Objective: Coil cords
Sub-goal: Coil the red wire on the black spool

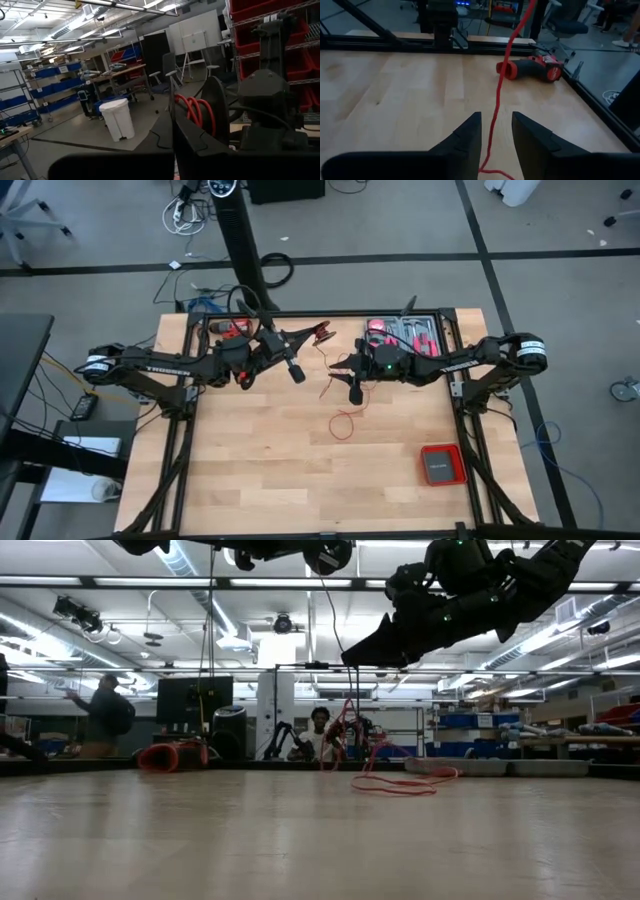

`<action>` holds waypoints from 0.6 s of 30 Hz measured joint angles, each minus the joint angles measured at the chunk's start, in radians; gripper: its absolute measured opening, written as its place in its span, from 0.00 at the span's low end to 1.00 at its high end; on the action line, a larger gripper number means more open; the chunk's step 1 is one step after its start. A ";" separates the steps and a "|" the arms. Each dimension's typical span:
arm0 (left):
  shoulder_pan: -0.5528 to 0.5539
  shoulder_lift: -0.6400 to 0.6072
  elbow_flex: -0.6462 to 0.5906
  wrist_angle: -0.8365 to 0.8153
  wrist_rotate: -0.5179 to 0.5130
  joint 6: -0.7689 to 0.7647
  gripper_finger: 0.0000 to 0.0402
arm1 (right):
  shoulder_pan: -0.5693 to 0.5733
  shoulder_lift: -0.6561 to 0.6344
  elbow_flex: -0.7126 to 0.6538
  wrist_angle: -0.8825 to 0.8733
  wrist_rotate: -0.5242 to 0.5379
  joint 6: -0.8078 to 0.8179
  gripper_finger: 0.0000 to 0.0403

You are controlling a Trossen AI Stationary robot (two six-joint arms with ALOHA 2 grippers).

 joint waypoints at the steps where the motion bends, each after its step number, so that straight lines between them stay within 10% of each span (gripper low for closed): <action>1: 0.000 0.000 0.000 0.008 0.000 0.000 0.00 | 0.000 0.000 0.000 0.001 0.000 -0.001 0.24; 18: 0.000 0.000 0.000 0.073 0.000 0.000 0.00 | 0.000 0.000 0.000 0.008 0.004 -0.002 0.17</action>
